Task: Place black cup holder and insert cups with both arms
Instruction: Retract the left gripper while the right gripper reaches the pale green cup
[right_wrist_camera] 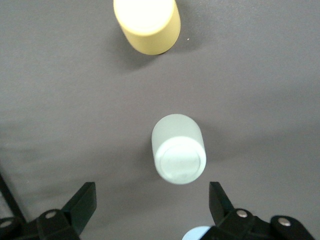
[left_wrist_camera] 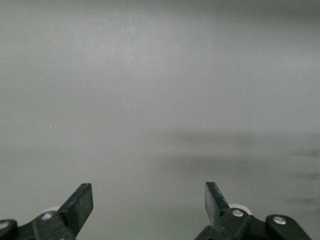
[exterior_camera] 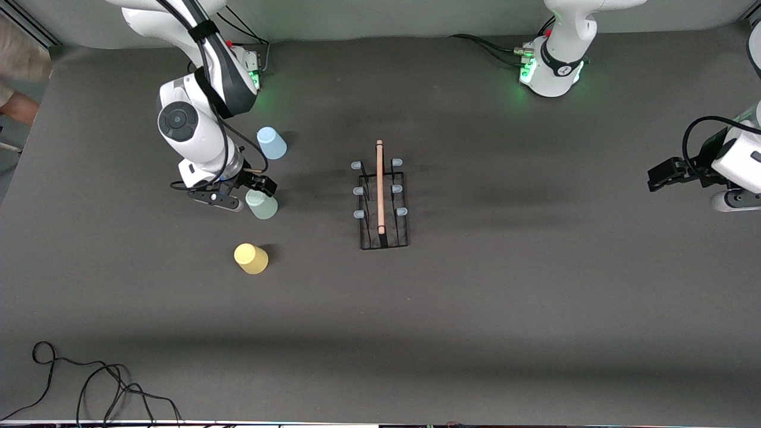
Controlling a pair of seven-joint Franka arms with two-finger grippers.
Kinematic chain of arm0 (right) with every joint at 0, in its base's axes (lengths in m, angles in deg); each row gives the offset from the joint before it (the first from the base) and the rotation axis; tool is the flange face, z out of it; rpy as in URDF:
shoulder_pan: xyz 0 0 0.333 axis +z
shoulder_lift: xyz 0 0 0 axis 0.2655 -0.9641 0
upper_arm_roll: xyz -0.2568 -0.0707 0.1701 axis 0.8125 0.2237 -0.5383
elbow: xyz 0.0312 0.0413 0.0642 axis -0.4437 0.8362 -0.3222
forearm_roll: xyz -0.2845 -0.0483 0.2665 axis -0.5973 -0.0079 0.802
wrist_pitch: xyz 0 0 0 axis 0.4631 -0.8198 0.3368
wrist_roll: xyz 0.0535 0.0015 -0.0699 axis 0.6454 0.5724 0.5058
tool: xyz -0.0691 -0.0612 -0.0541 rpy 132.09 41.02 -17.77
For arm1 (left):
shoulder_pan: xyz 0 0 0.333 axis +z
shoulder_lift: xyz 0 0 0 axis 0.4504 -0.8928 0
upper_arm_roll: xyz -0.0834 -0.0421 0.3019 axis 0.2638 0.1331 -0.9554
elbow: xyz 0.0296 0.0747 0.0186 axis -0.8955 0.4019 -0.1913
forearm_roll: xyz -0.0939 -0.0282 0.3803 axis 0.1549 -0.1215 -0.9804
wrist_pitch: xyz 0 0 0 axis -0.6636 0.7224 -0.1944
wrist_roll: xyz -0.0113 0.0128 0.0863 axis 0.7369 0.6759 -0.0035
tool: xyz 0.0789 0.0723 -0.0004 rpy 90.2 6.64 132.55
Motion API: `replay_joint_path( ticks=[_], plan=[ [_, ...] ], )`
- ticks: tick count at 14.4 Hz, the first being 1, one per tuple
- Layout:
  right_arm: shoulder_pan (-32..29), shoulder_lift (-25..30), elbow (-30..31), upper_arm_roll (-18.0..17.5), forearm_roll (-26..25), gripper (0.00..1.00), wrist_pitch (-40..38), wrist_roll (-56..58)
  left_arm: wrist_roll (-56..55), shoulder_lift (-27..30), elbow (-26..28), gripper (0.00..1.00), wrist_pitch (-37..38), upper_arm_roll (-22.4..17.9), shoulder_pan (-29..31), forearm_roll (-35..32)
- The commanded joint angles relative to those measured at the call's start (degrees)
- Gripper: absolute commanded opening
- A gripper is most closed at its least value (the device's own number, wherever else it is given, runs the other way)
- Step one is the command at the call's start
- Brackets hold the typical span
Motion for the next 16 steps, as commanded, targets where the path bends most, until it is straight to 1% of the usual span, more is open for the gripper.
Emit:
replay_joint_path(
  ticks=[1,4,7,9,10,11,12,13,14,15,16],
  plan=[
    [0.01,-2.03,2.29,0.67,0.55,1.00,5.29,2.52,0.67,1.70,1.55,1.00,0.16,0.79,0.38,-1.00],
    [-0.08,-3.53,4.23,0.76,0.55,1.00,9.07,3.32,-0.03,1.70,1.11,1.00,0.16,0.97,-0.14,-1.00],
    [0.01,-6.51,4.24,0.76,0.55,1.00,11.97,3.32,0.06,1.88,0.76,1.00,0.25,1.14,-0.15,-1.00],
    [0.01,-8.01,4.24,0.76,0.55,1.00,13.20,3.32,0.50,1.71,-0.46,1.00,0.94,1.06,-0.06,-0.82],
    [0.01,-8.62,4.24,0.76,0.55,0.98,13.91,3.32,0.67,1.70,-0.56,1.00,1.21,1.06,-0.06,-0.73],
    [0.01,-9.24,4.24,0.76,0.55,0.93,14.35,3.32,0.76,1.62,-0.56,1.00,1.30,1.06,0.03,-0.56],
    [0.01,-9.59,4.24,0.76,0.55,0.85,14.44,3.32,0.85,1.62,-0.56,1.00,1.39,1.06,-0.06,-0.38],
    [0.01,-9.60,4.24,0.76,0.55,0.66,14.27,3.66,1.02,1.70,-0.47,1.00,1.39,1.06,-0.23,-0.38],
    [0.01,-9.42,4.15,0.76,0.55,0.27,13.74,4.80,2.07,1.70,-0.47,1.00,1.30,1.14,-0.23,-0.12],
    [0.01,-9.07,4.23,0.76,0.55,0.00,13.30,5.16,2.25,1.62,-0.47,1.00,1.21,1.14,-0.32,-0.12],
    [0.01,-8.72,4.15,0.76,0.55,0.00,12.52,5.25,2.26,1.53,-0.47,1.00,1.13,1.14,-0.32,-0.12]
  ],
)
